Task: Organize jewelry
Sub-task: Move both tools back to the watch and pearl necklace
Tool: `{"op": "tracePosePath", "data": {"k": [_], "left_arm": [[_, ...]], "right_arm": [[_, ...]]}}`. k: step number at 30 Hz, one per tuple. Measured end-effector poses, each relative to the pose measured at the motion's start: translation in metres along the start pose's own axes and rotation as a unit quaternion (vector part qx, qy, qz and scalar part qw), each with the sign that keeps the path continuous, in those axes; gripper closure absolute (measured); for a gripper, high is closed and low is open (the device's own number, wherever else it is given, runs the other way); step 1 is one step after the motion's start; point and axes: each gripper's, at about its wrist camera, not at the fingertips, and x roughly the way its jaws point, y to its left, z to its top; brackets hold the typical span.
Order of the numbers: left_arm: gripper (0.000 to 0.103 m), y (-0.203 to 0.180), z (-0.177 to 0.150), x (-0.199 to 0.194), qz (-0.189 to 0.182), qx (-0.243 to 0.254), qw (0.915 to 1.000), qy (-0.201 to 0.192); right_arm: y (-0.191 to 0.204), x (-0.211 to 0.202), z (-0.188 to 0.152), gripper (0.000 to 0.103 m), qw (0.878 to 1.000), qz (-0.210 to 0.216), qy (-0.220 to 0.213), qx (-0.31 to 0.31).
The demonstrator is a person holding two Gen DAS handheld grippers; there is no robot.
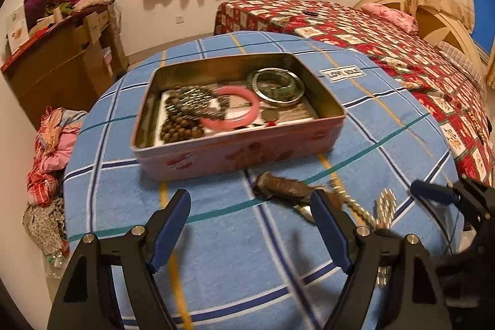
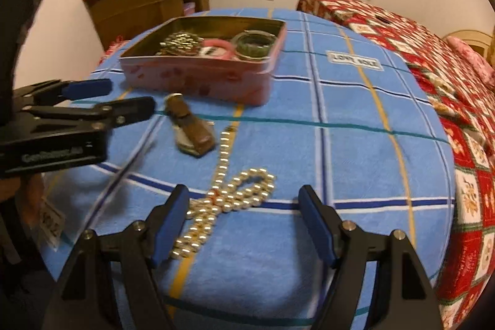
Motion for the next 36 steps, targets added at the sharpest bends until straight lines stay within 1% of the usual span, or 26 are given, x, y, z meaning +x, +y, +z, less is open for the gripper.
{"op": "tracePosePath", "data": {"k": [3, 5, 8, 10, 14, 15, 18, 21, 24, 27, 28, 29, 31, 33, 34, 35, 36], "left_arm": [[0.023, -0.01, 0.002, 0.006, -0.008, 0.005, 0.9999, 0.004], [0.023, -0.017, 0.003, 0.011, -0.012, 0.009, 0.9998, 0.009], [0.023, -0.027, 0.002, 0.022, -0.011, 0.022, 0.9995, 0.018], [0.023, -0.032, 0.0, 0.029, -0.012, 0.029, 0.999, 0.031], [0.023, -0.035, -0.003, 0.035, -0.018, 0.036, 0.9984, 0.038], [0.022, -0.033, -0.003, 0.035, -0.019, 0.035, 0.9984, 0.04], [0.021, -0.018, -0.006, 0.032, -0.008, 0.024, 0.9987, 0.043], [0.02, 0.006, -0.014, 0.026, -0.002, -0.004, 0.9988, 0.049], [0.02, 0.02, -0.019, 0.021, 0.005, -0.017, 0.9988, 0.046], [0.02, 0.021, -0.017, 0.018, -0.004, -0.031, 0.9987, 0.041], [0.02, 0.017, -0.016, 0.018, -0.01, -0.029, 0.9988, 0.039], [0.02, 0.014, -0.015, 0.017, -0.015, -0.025, 0.9989, 0.037], [0.02, 0.005, -0.013, 0.019, -0.025, -0.015, 0.9991, 0.032], [0.02, 0.002, -0.012, 0.024, -0.028, -0.009, 0.9989, 0.036], [0.02, 0.003, -0.013, 0.028, -0.023, -0.01, 0.9988, 0.041], [0.02, 0.004, -0.013, 0.028, -0.023, -0.01, 0.999, 0.037], [0.022, 0.006, -0.014, 0.027, -0.021, -0.011, 0.9991, 0.035]], "right_arm": [[-0.019, 0.003, 0.002, 0.028, 0.999, -0.032, 0.0, 0.018], [-0.031, 0.005, 0.003, 0.028, 0.999, -0.035, 0.0, 0.036], [-0.039, 0.008, 0.005, 0.029, 0.998, -0.05, -0.005, 0.037], [-0.041, 0.008, 0.006, 0.029, 0.998, -0.05, -0.005, 0.043], [-0.041, 0.008, 0.006, 0.029, 0.998, -0.05, -0.01, 0.043], [-0.04, 0.009, 0.006, 0.029, 0.998, -0.048, -0.011, 0.043], [-0.04, 0.009, 0.006, 0.029, 0.998, -0.043, -0.01, 0.043], [-0.039, 0.009, 0.006, 0.029, 0.998, -0.039, -0.01, 0.043], [-0.034, 0.009, 0.006, 0.029, 0.999, -0.031, -0.01, 0.04], [-0.027, 0.009, 0.005, 0.029, 0.999, -0.025, -0.012, 0.032], [-0.025, 0.01, 0.005, 0.03, 0.999, -0.024, -0.013, 0.03], [-0.023, 0.009, 0.005, 0.035, 0.999, -0.022, -0.015, 0.028], [-0.023, 0.009, 0.005, 0.039, 0.999, -0.017, -0.015, 0.029], [-0.024, 0.009, 0.005, 0.046, 0.999, -0.01, -0.016, 0.03], [-0.023, 0.009, 0.005, 0.052, 0.999, -0.006, -0.017, 0.03], [-0.023, 0.009, 0.005, 0.059, 0.999, -0.002, -0.018, 0.03], [-0.021, 0.008, 0.005, 0.062, 0.999, 0.004, -0.019, 0.025]]}}
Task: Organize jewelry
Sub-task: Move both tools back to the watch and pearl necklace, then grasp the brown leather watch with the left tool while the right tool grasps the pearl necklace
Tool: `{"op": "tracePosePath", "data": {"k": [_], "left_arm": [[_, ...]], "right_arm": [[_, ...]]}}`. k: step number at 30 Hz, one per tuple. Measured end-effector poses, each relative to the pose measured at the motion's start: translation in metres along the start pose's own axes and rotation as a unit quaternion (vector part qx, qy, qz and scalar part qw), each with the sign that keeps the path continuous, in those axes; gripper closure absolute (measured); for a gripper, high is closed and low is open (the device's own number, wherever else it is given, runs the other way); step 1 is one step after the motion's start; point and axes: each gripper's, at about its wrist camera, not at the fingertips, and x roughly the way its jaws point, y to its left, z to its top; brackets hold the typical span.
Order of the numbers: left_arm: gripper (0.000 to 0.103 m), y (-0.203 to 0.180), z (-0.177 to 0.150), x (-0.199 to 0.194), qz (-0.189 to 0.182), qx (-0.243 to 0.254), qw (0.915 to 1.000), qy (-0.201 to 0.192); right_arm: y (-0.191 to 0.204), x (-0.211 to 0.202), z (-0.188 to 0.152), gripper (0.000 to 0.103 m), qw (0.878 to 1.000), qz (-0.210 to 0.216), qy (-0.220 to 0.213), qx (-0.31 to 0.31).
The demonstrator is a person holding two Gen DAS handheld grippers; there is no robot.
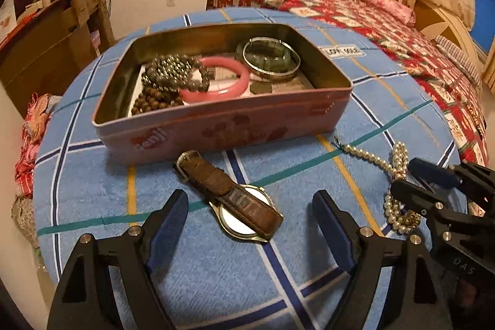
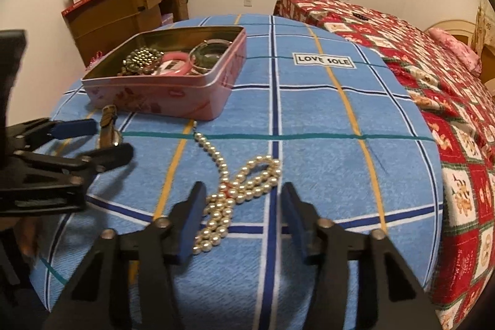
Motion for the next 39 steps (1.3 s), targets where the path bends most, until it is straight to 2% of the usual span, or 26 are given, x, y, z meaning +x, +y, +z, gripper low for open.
{"op": "tracePosePath", "data": {"k": [2, 5, 7, 10, 16, 20, 28, 30, 32, 39], "left_arm": [[0.041, 0.005, 0.0, -0.002, 0.004, -0.004, 1.0, -0.004], [0.055, 0.013, 0.0, -0.006, -0.004, -0.005, 1.0, -0.005], [0.058, 0.014, -0.002, -0.008, -0.01, -0.002, 0.9999, -0.006], [0.062, 0.013, -0.004, -0.01, -0.019, 0.005, 0.9998, -0.007], [0.076, 0.011, -0.004, -0.017, -0.031, 0.017, 0.9993, -0.012], [0.076, 0.011, -0.005, -0.018, -0.033, 0.024, 0.9991, -0.01], [0.078, 0.012, -0.009, -0.025, -0.031, 0.027, 0.999, -0.014], [0.083, 0.013, -0.008, -0.028, -0.034, 0.026, 0.999, -0.017], [0.096, 0.013, -0.006, -0.033, -0.034, 0.026, 0.9988, -0.023], [0.098, 0.016, -0.006, -0.03, -0.036, 0.018, 0.999, -0.021]], "right_arm": [[0.004, -0.001, -0.001, 0.075, 1.0, 0.008, -0.002, -0.008], [0.008, -0.002, -0.002, 0.079, 1.0, 0.011, -0.004, -0.015], [0.008, -0.002, -0.002, 0.08, 1.0, 0.011, -0.005, -0.016], [0.008, -0.002, -0.002, 0.088, 1.0, 0.022, -0.004, -0.016], [0.011, -0.003, -0.003, 0.089, 0.999, 0.033, -0.007, -0.02], [0.01, -0.006, -0.002, 0.093, 0.999, 0.037, -0.015, -0.017], [0.011, -0.007, -0.001, 0.094, 0.999, 0.043, -0.018, -0.014], [0.011, -0.008, 0.0, 0.094, 0.999, 0.045, -0.02, -0.014], [0.011, -0.009, 0.001, 0.094, 0.999, 0.046, -0.022, -0.014], [0.012, -0.013, 0.002, 0.094, 0.998, 0.049, -0.025, -0.017]]}}
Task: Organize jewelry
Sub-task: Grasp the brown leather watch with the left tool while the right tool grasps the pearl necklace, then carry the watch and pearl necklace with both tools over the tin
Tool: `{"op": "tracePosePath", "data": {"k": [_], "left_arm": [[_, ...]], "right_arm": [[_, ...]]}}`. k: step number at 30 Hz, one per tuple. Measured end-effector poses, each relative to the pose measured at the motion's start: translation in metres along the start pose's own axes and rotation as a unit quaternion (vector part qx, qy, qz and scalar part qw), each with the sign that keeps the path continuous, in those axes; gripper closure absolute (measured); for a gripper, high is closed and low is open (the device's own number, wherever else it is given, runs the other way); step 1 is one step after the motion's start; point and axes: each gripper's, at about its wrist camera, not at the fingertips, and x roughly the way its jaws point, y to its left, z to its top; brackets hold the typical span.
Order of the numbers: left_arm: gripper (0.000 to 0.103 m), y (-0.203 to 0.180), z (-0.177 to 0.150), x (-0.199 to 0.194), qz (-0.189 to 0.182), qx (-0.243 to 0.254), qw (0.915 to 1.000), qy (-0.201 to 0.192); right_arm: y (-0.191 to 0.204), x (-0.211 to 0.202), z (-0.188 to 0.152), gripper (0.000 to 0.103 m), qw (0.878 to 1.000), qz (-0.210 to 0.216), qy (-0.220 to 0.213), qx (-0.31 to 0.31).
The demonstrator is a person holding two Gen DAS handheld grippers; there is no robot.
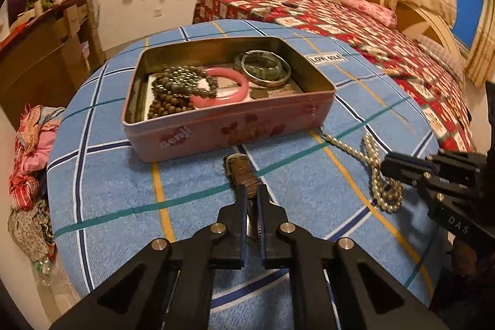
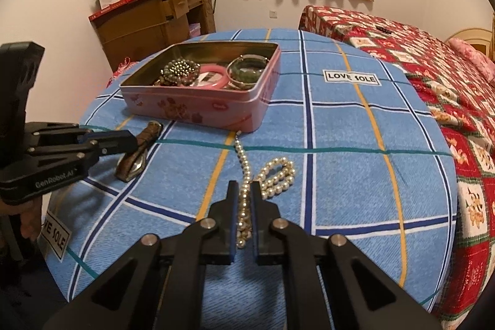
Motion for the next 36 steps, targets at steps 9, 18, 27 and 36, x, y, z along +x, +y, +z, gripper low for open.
{"op": "tracePosePath", "data": {"k": [9, 18, 27, 36], "left_arm": [[0.087, -0.004, 0.006, 0.007, 0.032, 0.004, 0.9995, 0.003], [0.031, 0.003, 0.006, 0.015, 0.045, -0.02, 0.9988, 0.002], [0.082, -0.008, 0.01, 0.027, 0.022, 0.003, 0.9996, 0.016], [0.083, -0.004, 0.015, -0.014, 0.005, 0.004, 0.9998, -0.021]], "right_arm": [[-0.001, 0.003, -0.002, 0.094, 1.0, 0.003, 0.005, 0.004], [-0.001, 0.005, -0.002, 0.094, 1.0, 0.004, 0.007, 0.004], [-0.002, 0.005, -0.004, 0.094, 1.0, 0.007, 0.006, 0.006], [-0.001, -0.012, 0.004, 0.095, 1.0, 0.011, -0.019, 0.003]]}}
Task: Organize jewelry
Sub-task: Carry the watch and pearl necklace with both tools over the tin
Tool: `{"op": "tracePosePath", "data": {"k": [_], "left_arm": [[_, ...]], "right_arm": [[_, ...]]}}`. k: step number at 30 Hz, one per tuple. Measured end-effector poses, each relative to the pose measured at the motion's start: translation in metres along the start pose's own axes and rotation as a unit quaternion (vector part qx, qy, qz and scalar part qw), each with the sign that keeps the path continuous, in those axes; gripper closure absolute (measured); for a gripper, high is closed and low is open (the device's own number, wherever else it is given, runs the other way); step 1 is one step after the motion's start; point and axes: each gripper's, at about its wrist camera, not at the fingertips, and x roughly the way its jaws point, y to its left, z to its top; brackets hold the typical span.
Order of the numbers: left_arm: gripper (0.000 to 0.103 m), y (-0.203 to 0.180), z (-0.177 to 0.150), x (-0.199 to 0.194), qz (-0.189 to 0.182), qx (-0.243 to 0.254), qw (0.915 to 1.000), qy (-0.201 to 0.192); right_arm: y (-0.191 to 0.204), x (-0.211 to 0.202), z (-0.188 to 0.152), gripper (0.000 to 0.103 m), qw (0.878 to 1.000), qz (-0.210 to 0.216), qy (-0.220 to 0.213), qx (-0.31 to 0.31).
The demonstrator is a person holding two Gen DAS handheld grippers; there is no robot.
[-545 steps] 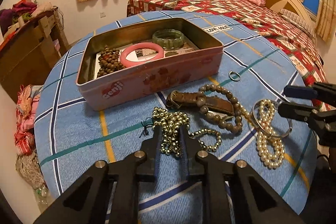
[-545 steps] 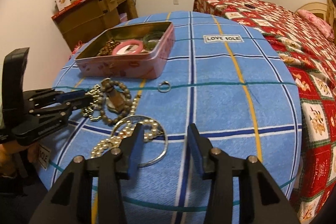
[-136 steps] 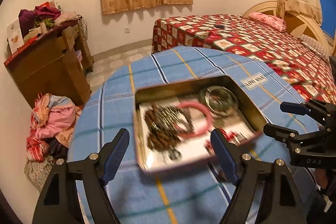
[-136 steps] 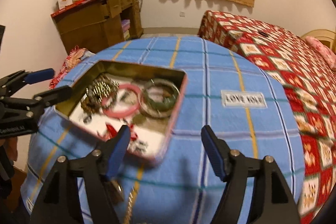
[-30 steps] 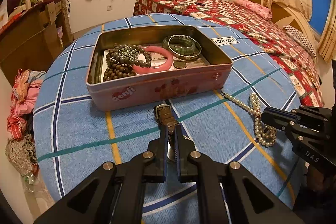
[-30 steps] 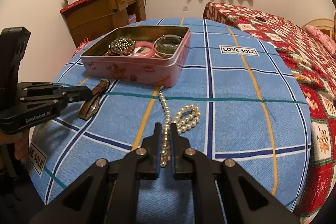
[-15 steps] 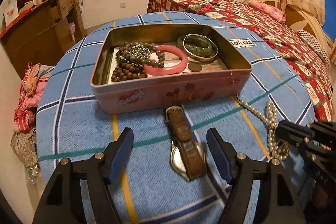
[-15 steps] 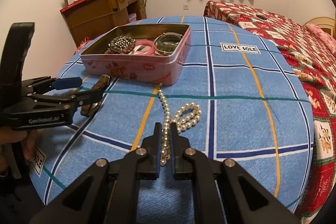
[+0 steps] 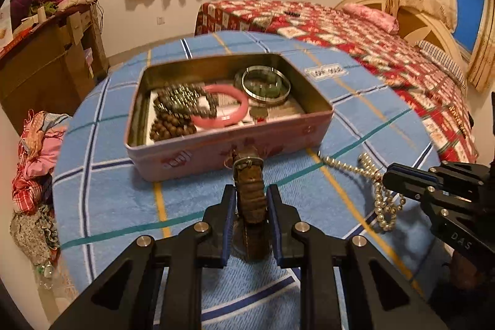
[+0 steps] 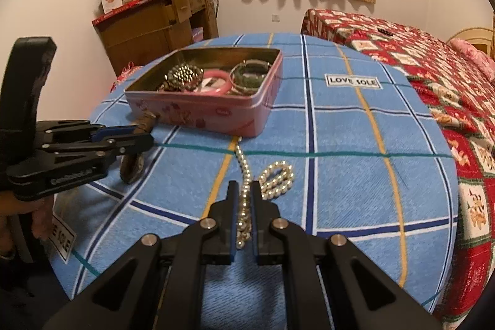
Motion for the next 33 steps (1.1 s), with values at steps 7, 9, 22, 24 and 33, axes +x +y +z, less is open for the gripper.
{"op": "tracePosePath", "data": {"k": [7, 9, 22, 24, 33], "left_arm": [[0.083, 0.003, 0.012, -0.015, -0.002, -0.002, 0.9997, -0.023], [0.083, 0.003, 0.013, -0.015, -0.001, -0.001, 0.9997, -0.024], [0.083, 0.005, -0.001, 0.002, -0.004, -0.004, 1.0, 0.001], [0.083, 0.005, 0.0, -0.001, -0.004, -0.004, 1.0, -0.003], [0.083, 0.005, 0.015, -0.021, -0.005, 0.003, 0.9996, -0.028]], "right_arm": [[0.007, -0.014, 0.011, 0.096, 1.0, 0.003, -0.017, -0.012], [0.009, -0.014, 0.014, 0.096, 1.0, 0.001, -0.015, -0.02], [0.005, 0.033, -0.001, 0.077, 0.996, -0.032, 0.076, -0.02], [0.006, 0.03, -0.001, 0.087, 0.997, -0.028, 0.072, -0.027], [0.016, -0.006, 0.021, 0.088, 0.999, -0.019, 0.019, -0.042]]}}
